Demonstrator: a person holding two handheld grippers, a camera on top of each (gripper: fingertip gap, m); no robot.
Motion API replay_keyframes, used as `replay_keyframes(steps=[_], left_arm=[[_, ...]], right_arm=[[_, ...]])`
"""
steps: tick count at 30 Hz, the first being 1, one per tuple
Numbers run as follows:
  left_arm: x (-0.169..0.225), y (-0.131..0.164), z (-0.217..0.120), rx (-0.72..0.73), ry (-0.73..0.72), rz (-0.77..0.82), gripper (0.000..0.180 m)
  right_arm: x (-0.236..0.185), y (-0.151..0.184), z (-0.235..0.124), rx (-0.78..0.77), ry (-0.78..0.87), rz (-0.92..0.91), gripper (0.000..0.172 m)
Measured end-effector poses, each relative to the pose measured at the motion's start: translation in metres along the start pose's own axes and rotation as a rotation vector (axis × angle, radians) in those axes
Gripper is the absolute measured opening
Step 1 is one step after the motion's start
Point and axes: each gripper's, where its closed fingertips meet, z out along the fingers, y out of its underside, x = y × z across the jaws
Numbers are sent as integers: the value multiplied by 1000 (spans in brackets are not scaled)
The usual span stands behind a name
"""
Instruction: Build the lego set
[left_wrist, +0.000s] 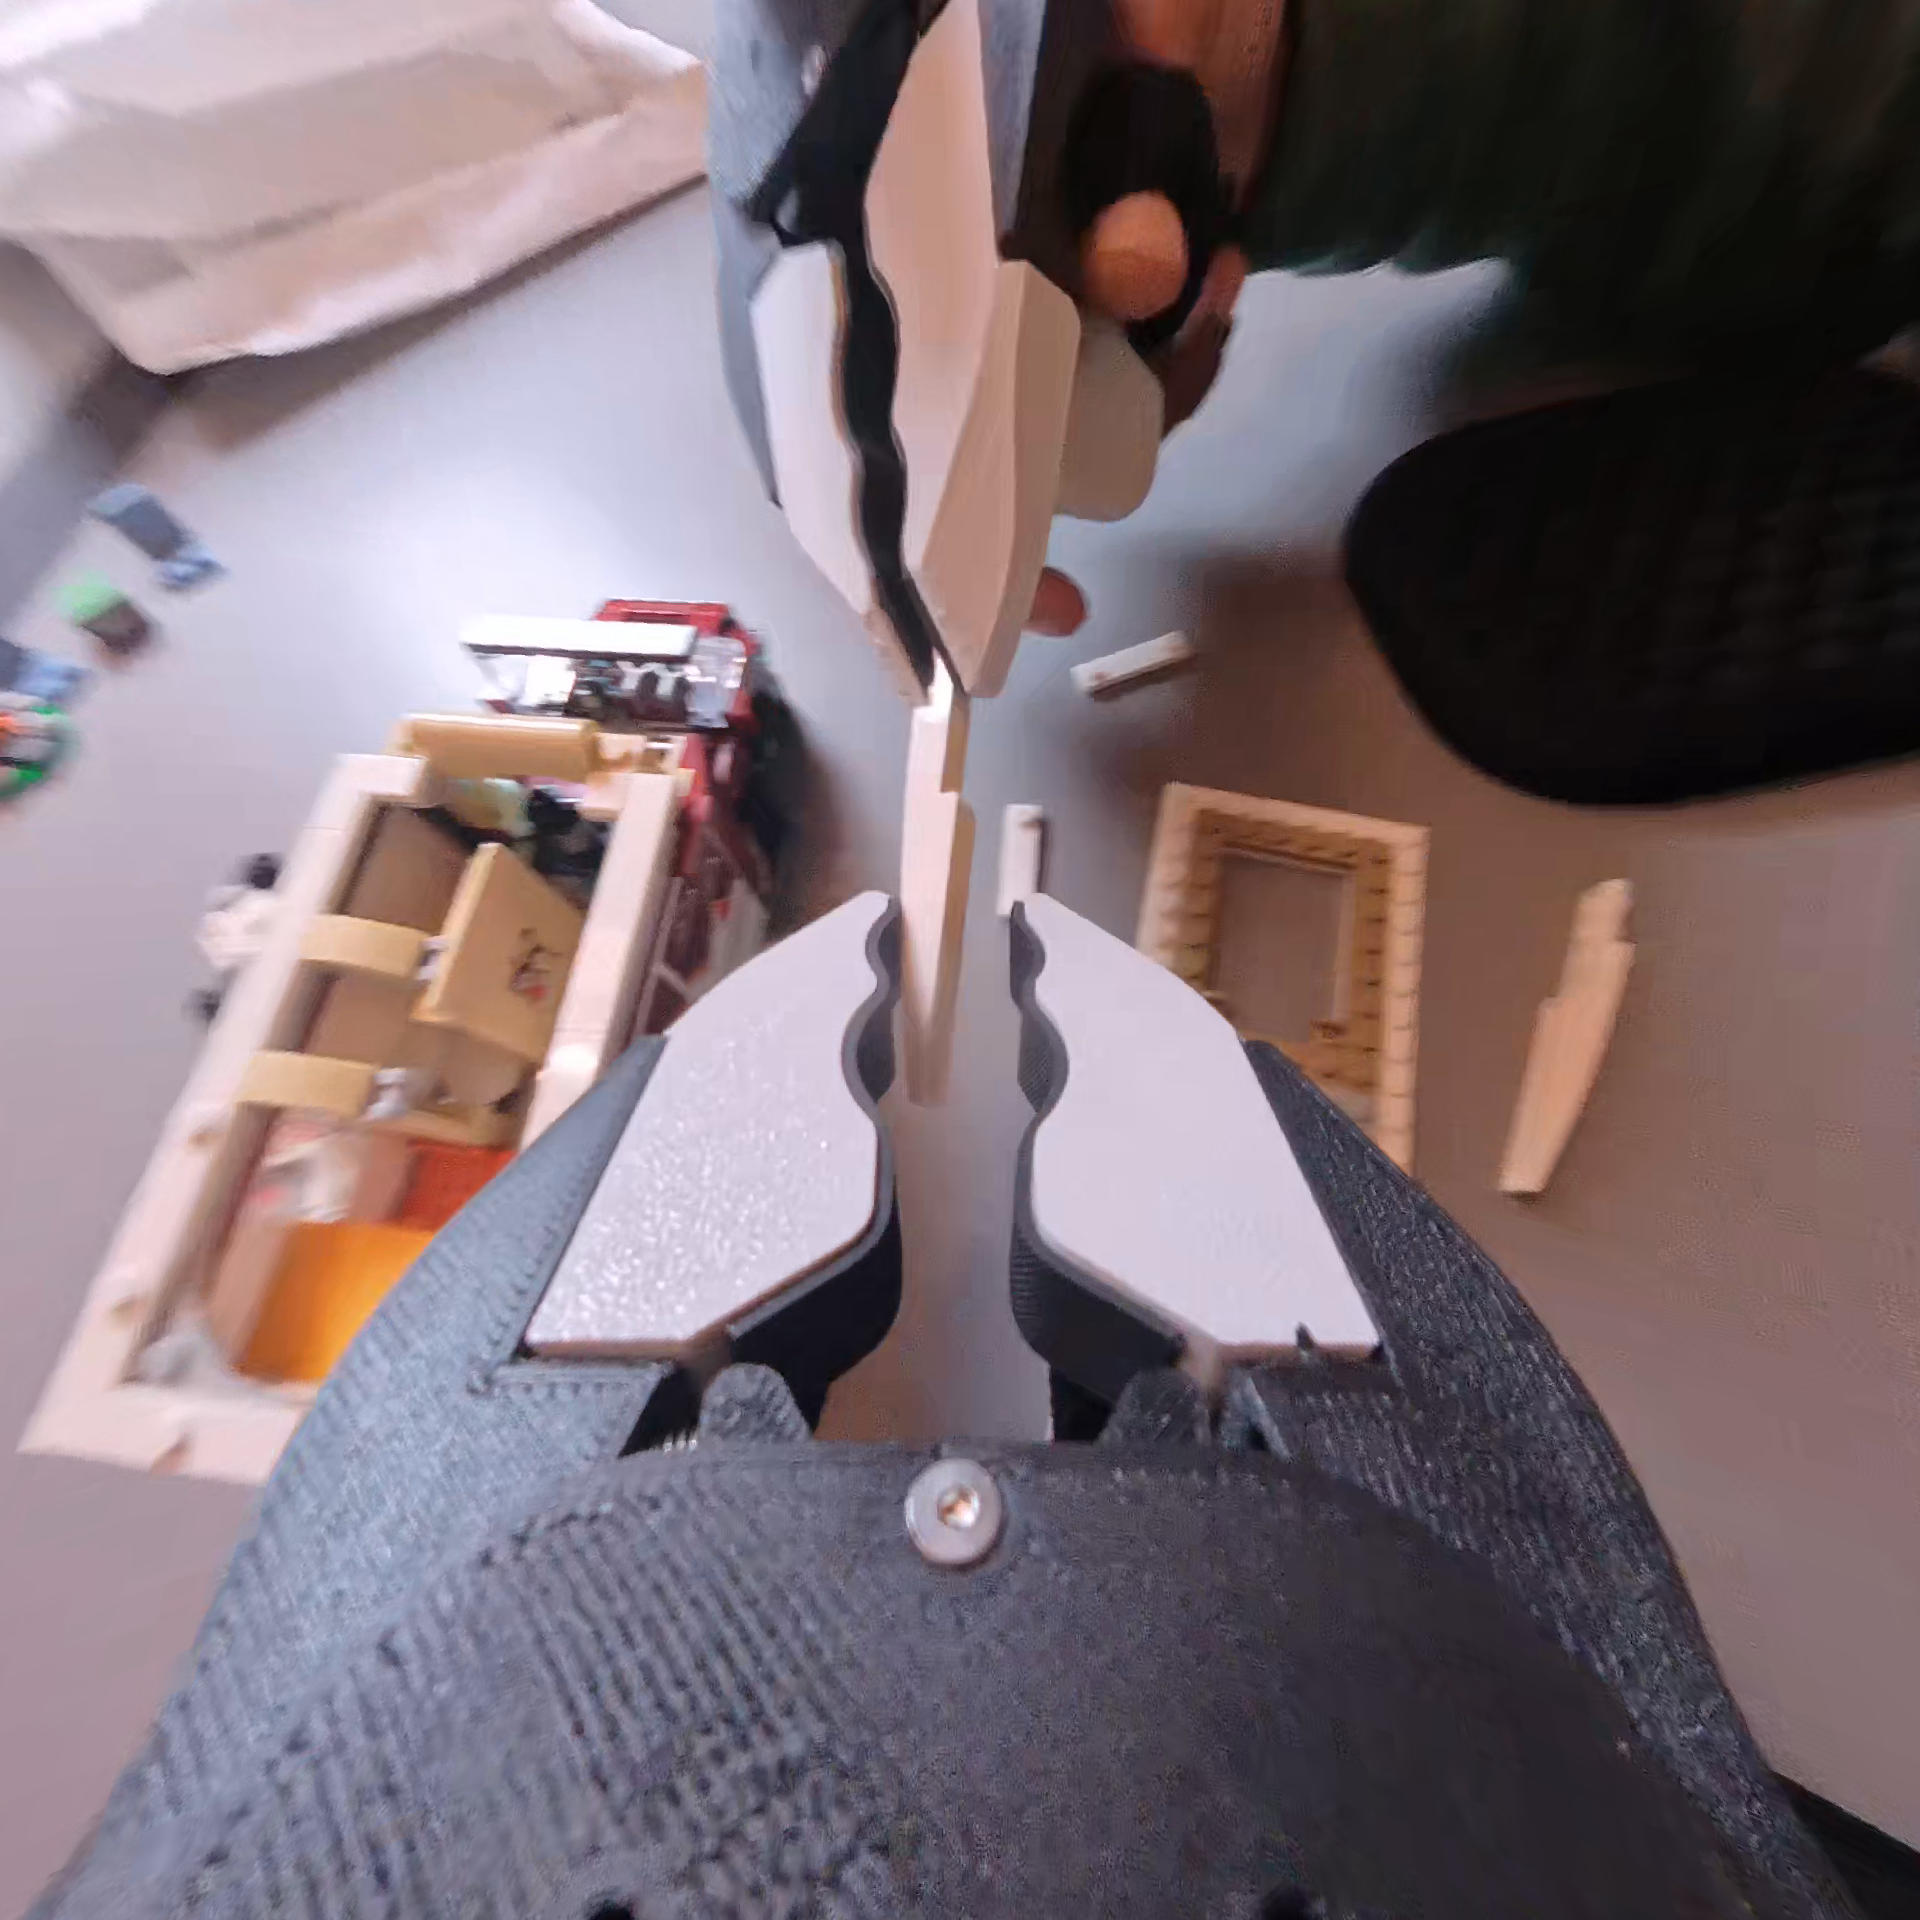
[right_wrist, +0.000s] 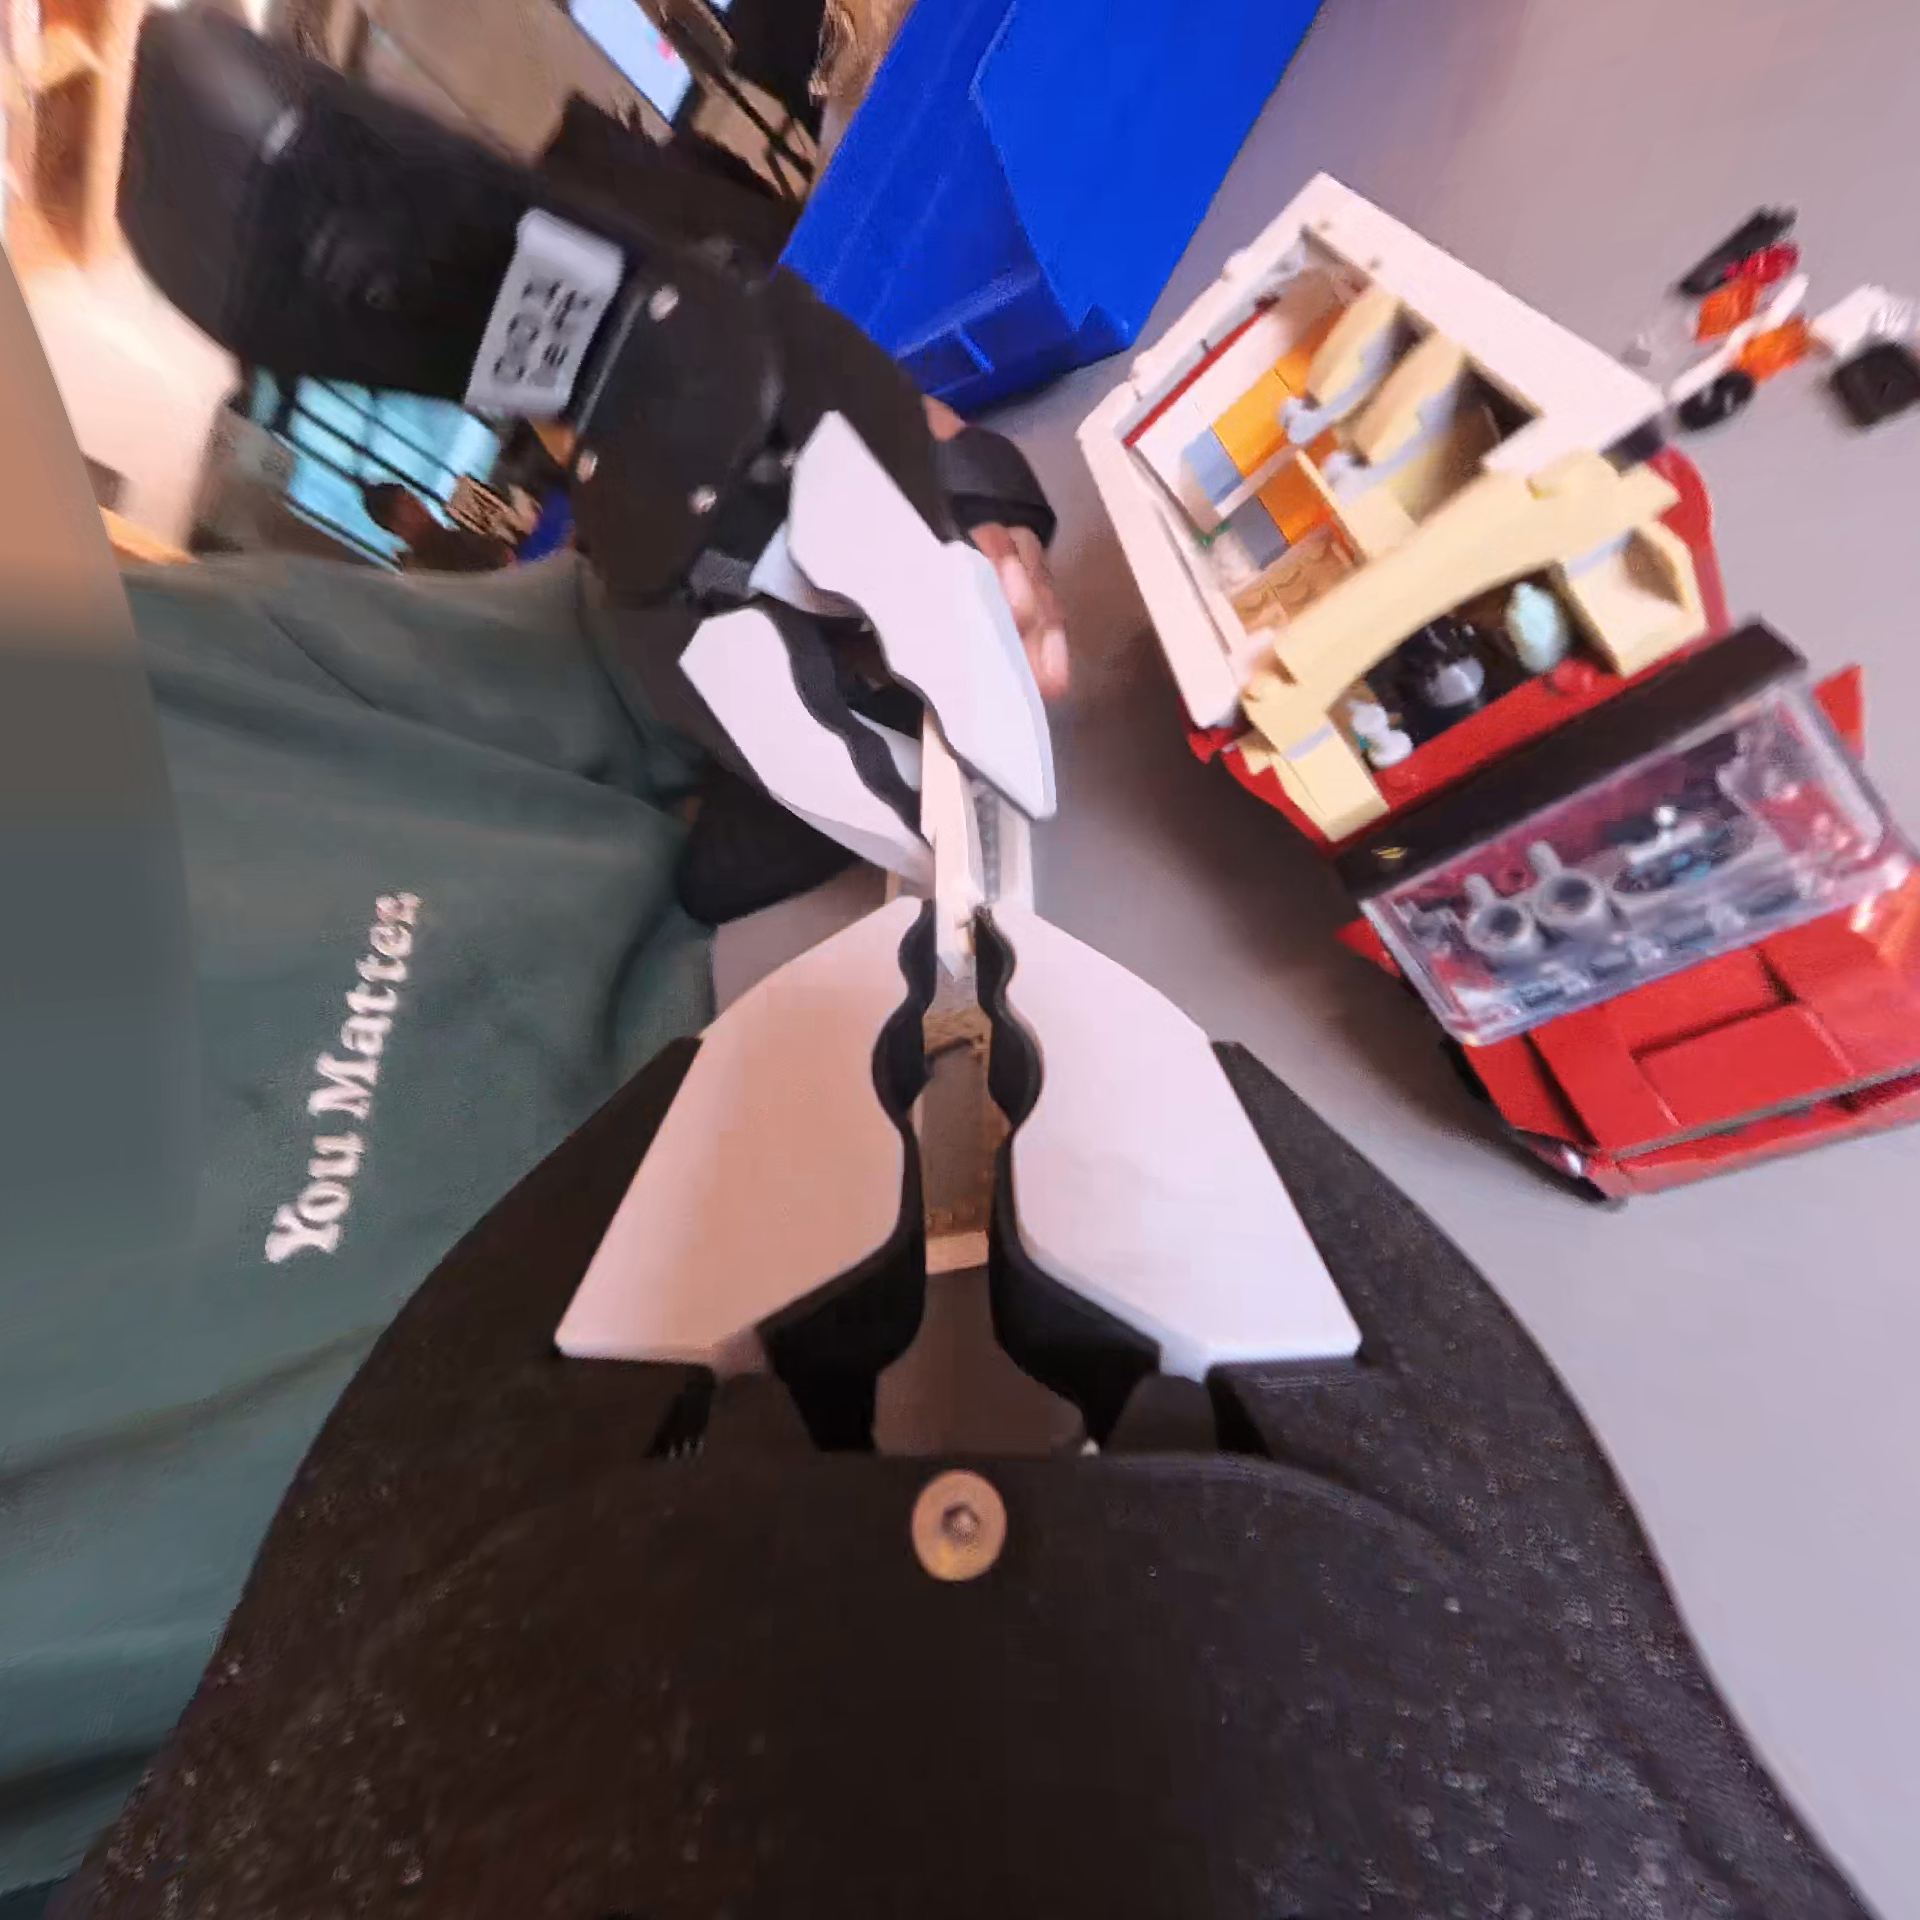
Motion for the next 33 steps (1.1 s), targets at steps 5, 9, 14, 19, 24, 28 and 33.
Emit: replay_keyframes(steps=[5,9,14,19,24,28,33], left_arm=[[-14,0,-12,-9,-249,201,15],[-13,1,-16,1,-300,280,11],[-6,11,-17,31,-99,30,10],[2,34,-11,-15,73,-210,10],[3,45,-5,-69,78,-222,10],[6,51,-2,-99,93,-216,10],[6,54,1,-128,93,-206,10]], right_arm=[[6,2,3,67,-90,161,6],[4,0,6,98,-133,208,6],[15,5,-5,-4,89,-157,16],[35,46,-12,-376,403,-603,17],[48,59,1,-496,465,-619,14],[48,61,5,-545,481,-638,7],[30,60,8,-536,404,-661,7]])
